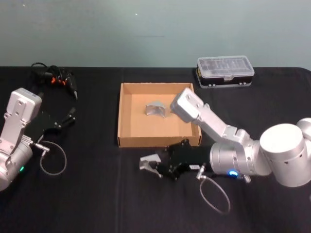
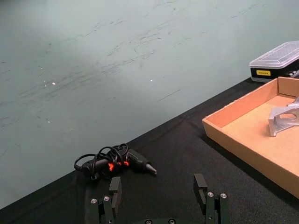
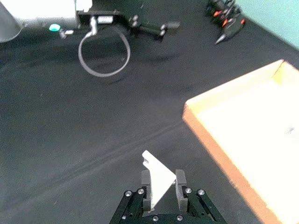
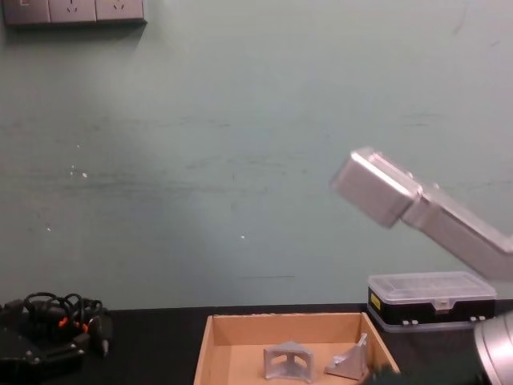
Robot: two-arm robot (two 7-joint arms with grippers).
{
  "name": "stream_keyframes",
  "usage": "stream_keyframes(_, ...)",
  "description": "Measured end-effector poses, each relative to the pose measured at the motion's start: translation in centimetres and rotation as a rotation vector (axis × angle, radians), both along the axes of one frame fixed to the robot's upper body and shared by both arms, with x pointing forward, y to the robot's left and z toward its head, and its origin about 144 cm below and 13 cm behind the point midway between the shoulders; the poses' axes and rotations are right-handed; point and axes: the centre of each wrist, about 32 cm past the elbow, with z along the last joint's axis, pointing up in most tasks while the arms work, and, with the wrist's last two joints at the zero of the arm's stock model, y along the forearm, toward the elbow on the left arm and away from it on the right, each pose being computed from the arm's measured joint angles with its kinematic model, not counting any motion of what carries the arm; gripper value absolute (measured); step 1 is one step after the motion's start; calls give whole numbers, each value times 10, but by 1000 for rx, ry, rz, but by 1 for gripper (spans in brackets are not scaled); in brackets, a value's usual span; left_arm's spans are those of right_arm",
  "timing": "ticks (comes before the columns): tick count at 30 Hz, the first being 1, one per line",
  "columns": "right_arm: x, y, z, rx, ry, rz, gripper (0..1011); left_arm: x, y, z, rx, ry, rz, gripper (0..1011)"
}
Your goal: Use one hand to pick up the angle iron from the table and place it into the box.
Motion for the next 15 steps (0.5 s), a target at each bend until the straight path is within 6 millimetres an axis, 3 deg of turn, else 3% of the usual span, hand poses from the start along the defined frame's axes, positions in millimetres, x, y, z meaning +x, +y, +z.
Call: stream_keyframes(15,60,12,18,2,-86,-116,307,0,0,0,0,0,0,1011)
